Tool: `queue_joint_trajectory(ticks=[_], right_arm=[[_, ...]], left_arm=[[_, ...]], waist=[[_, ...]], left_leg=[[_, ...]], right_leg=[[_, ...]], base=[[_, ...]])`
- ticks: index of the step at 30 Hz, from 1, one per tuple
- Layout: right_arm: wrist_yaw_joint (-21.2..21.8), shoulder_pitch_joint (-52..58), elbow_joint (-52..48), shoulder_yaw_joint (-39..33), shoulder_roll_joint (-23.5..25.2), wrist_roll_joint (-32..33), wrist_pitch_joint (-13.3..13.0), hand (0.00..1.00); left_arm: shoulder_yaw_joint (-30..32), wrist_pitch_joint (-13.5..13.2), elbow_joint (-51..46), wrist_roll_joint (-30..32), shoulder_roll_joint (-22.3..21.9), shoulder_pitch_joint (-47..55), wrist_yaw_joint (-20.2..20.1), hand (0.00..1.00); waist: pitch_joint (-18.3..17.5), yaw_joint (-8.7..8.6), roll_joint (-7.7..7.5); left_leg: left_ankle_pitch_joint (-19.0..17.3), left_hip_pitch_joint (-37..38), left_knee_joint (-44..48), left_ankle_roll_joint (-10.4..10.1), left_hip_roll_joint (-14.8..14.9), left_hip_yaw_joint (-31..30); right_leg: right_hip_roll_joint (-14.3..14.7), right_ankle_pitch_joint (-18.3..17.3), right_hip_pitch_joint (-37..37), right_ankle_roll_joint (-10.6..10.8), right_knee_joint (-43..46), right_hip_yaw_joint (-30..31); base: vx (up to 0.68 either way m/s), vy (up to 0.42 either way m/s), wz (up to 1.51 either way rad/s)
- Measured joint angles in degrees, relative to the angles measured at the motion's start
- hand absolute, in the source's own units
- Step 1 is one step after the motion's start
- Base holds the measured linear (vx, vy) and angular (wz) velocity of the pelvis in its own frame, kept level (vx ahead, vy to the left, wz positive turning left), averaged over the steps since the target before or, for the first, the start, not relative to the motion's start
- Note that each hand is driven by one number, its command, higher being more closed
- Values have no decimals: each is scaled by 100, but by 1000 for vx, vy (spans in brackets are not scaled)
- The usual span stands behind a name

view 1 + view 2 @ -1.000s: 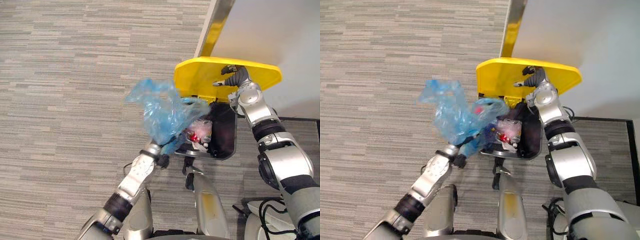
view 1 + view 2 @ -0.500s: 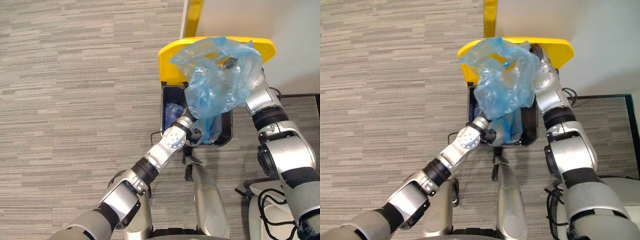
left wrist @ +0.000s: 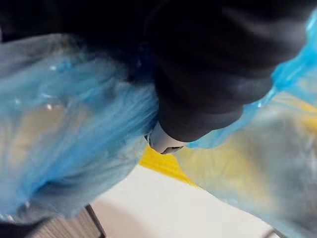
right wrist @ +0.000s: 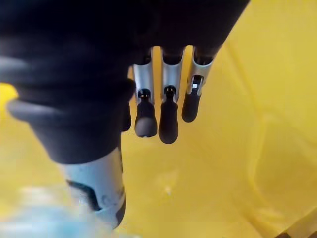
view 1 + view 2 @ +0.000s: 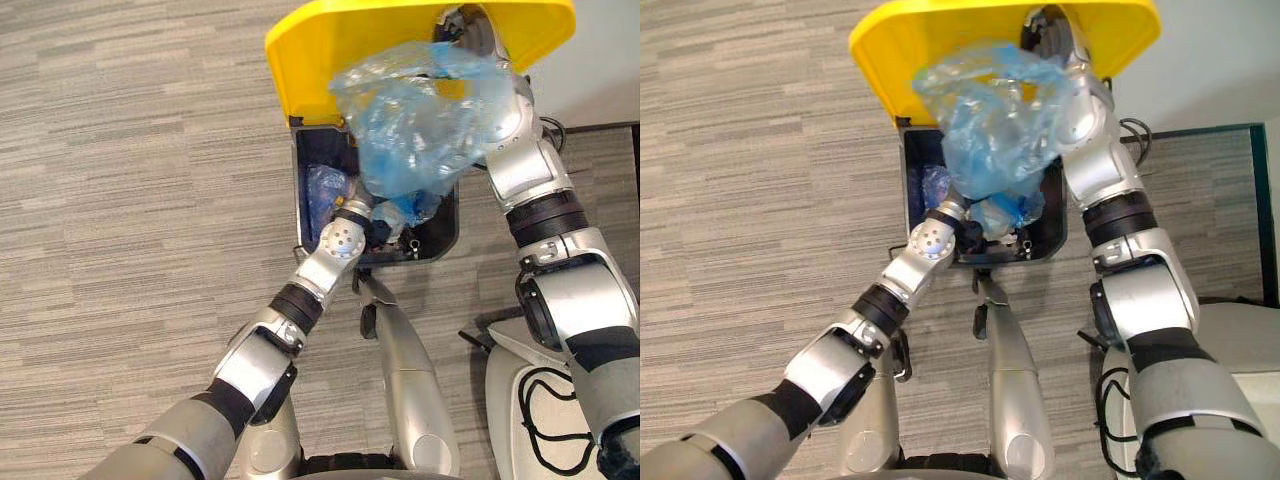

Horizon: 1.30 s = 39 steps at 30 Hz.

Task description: Gather rubbish on tea table into small bin, then transfer packed bag to large trash can.

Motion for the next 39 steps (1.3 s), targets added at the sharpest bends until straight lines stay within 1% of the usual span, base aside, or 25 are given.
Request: queue_joint_trajectory(ticks=[2, 4, 5, 8, 12, 13, 16, 18, 22, 25, 31, 36, 39], right_arm=[[-18, 1, -3, 214, -1, -272, -48, 0], [-30, -1, -19, 410, 7, -570, -134, 0], [-31, 0, -28, 485, 11, -618, -171, 0], [-33, 0, -111, 676, 19, -828, -172, 0], [-44, 0, -426, 752, 22, -991, -189, 0], [-95, -4, -485, 832, 20, -1018, -194, 0], [-157, -3, -490, 1011, 23, -1038, -206, 0], [-161, -3, -689, 1098, 15, -1037, -206, 0], [-163, -3, -962, 1122, 30, -1031, -378, 0], [-157, 2, -1039, 1123, 29, -1020, -381, 0], [-131, 95, -1369, 1195, 32, -972, -433, 0], [-3, 376, -1399, 1341, 28, -970, -432, 0], [131, 589, -1626, 1404, 25, -976, -459, 0]], left_arm=[[61, 17, 171, 88, 60, 0, 39, 100], [162, 90, 371, 138, 93, 1, 65, 100], [169, 101, 457, 161, 112, 1, 66, 100], [170, 126, 661, 226, 143, 3, 66, 100], [177, 125, 670, 338, 146, -27, 59, 100], [187, 126, 690, 339, 149, -27, 56, 0], [235, 134, 803, 467, 146, -38, 45, 0], [377, 202, 920, 644, 134, -37, 25, 0], [393, 334, 967, 1001, 122, -34, -257, 0], [390, 362, 966, 1236, 114, 24, -340, 0], [381, 411, 966, 1344, 103, 334, -458, 0], [337, 408, 948, 1338, 96, 570, -458, 0], [127, 403, 944, 1324, 109, 607, -465, 0]], waist=[[0, -6, -1], [0, 23, -1], [0, 24, -1], [0, 18, -1], [0, 13, -2], [0, 9, -2], [1, 4, -4], [0, -8, -6], [-6, -7, -26], [-7, -8, -29], [-16, -8, -71], [-86, 3, -196], [-141, 10, -288]], left_leg=[[-2, -40, 1, 1, 5, 0], [-2, -95, 1, 2, 6, -11], [-2, -117, 2, 2, 6, -15], [-5, -163, 1, 7, 13, -18], [-25, -267, 19, 28, 34, -6], [-30, -315, 30, 31, 38, -5], [-31, -375, 43, 31, 63, 0], [-41, -373, 64, 48, 74, 27], [-68, -372, 138, 75, 69, 56], [-69, -353, 175, 77, 46, 51], [-70, -205, 212, 78, 49, 49], [-79, 27, 209, 95, 58, 69], [-77, 70, 198, 92, 65, 82]], right_leg=[[1, 0, -36, 0, 0, 2], [-1, -1, -81, 0, -1, 3], [-1, 0, -97, -1, -5, 2], [9, 35, -114, -52, -39, -3], [4, 36, -218, -54, -41, 7], [6, 37, -260, -55, -38, 8], [10, 36, -312, -55, -12, -8], [10, 34, -311, -53, -1, -6], [-8, 34, -296, -53, 31, 15], [-48, 6, -285, -13, 101, 14], [-59, -16, -138, 17, 155, 1], [-69, -17, 99, 16, 134, 5], [-63, -9, 131, 5, 130, 10]], base=[[15, -13, 1], [30, -31, 4], [33, -31, 3], [35, -17, 1], [28, -14, 0], [39, -14, 0], [50, -16, 1], [42, -4, -2], [9, 1, -1], [-3, -8, 4], [-1, -3, 1], [-13, -9, 0], [-8, -25, -1]])
